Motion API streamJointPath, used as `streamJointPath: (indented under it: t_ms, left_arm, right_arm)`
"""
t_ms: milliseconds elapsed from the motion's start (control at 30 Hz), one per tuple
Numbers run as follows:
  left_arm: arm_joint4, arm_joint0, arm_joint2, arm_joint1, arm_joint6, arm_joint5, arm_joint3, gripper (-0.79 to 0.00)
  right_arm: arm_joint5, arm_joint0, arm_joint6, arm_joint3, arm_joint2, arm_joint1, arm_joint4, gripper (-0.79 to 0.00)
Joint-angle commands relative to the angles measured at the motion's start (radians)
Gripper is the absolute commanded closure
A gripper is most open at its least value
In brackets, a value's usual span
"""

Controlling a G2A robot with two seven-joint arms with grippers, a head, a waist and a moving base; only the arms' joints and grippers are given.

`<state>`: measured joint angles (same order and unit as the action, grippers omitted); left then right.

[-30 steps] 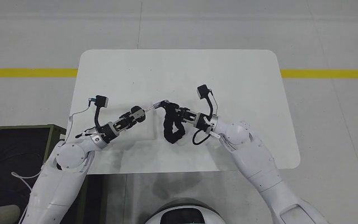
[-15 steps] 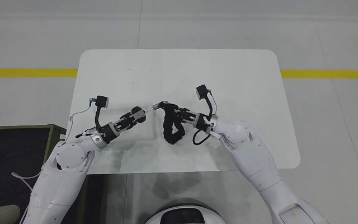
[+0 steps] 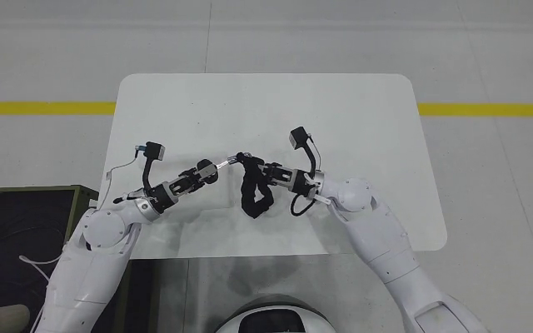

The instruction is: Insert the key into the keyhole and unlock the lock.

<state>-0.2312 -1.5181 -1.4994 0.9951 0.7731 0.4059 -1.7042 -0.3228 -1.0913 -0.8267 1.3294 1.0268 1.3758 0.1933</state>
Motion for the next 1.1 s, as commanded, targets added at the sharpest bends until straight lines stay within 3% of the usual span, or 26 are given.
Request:
streamJointPath:
  t_ms: [0,767,900,1067]
  left_arm:
    - [-0.021,0.003,0.0,0.001,0.021,-0.008,0.007,0.0]
    - [-0.2,0.051,-0.007,0.012,0.235,-0.101,0.092,0.0]
    - [-0.21,0.049,-0.03,0.015,0.182,-0.096,0.106,0.0]
    - [-0.099,0.02,-0.068,0.023,0.006,0.033,0.101,0.0]
  right_arm:
    - [0.001,0.001,-0.013,-0.003,0.004,0.0,0.009,0.0]
    - [0.027,0.016,-0.081,-0.021,0.021,0.008,0.038,0.0]
    - [0.025,0.017,-0.075,-0.019,0.038,0.008,0.045,0.0]
    - [0.042,0.015,-0.065,-0.012,0.061,0.007,0.057,0.0]
